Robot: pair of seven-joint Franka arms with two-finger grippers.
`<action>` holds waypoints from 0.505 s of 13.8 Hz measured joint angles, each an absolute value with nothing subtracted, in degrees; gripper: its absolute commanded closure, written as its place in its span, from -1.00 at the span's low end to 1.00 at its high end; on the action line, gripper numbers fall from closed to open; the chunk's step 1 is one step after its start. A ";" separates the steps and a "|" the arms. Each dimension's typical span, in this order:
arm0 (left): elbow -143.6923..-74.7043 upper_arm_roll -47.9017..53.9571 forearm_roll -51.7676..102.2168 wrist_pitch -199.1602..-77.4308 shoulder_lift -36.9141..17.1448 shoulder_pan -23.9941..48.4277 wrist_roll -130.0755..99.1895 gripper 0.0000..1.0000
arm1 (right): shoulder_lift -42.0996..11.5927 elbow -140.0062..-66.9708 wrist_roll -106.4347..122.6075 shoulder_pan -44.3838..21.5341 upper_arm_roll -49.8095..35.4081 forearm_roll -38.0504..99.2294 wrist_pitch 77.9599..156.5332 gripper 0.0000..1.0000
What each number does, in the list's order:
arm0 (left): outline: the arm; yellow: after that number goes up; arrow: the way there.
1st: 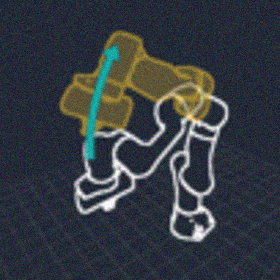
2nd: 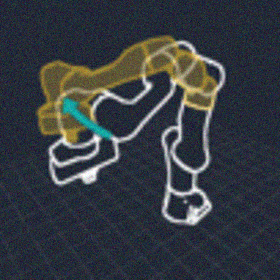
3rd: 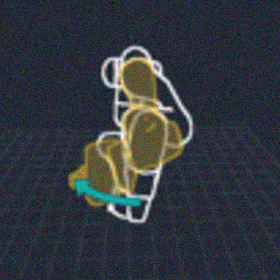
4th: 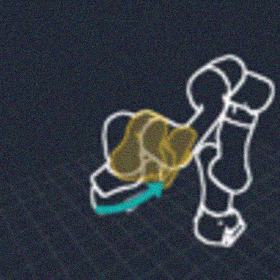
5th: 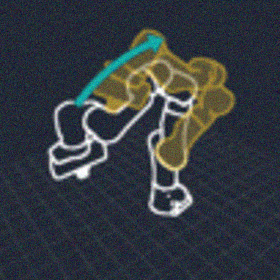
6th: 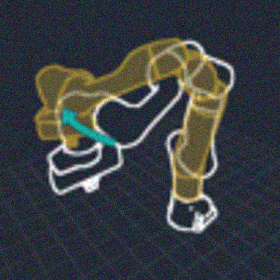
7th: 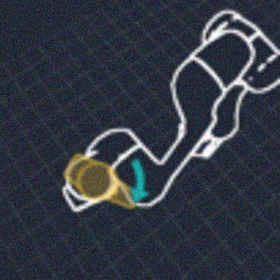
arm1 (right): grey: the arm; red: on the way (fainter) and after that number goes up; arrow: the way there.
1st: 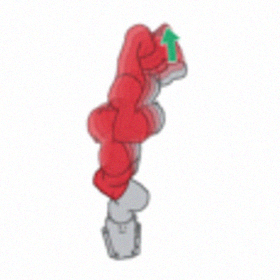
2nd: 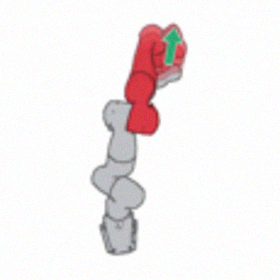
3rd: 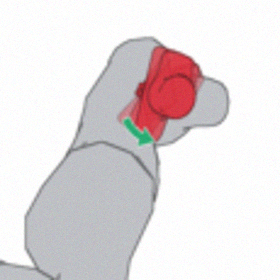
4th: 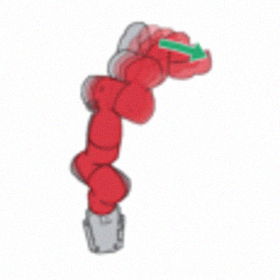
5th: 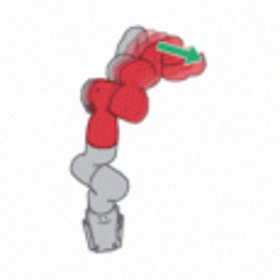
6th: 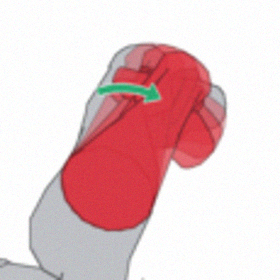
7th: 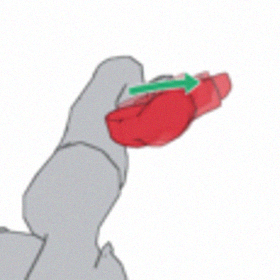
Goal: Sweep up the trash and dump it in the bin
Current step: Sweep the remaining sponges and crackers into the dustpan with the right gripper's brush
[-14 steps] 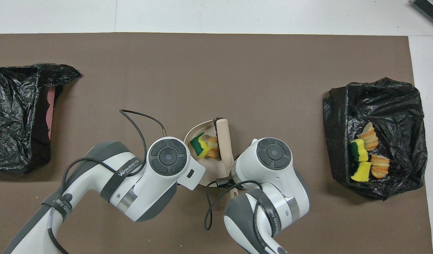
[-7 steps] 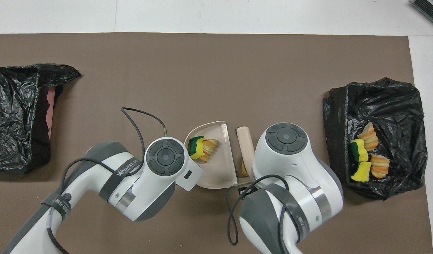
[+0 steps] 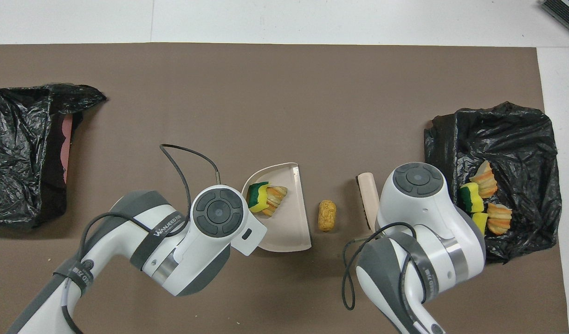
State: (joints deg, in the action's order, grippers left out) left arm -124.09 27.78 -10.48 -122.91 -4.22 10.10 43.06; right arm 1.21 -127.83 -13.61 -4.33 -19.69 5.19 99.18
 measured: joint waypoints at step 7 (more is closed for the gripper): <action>-125.99 27.76 -10.49 -124.28 -3.07 10.10 43.62 1.00 | -3.78 -127.75 -21.18 -16.25 -20.45 24.54 110.15 1.00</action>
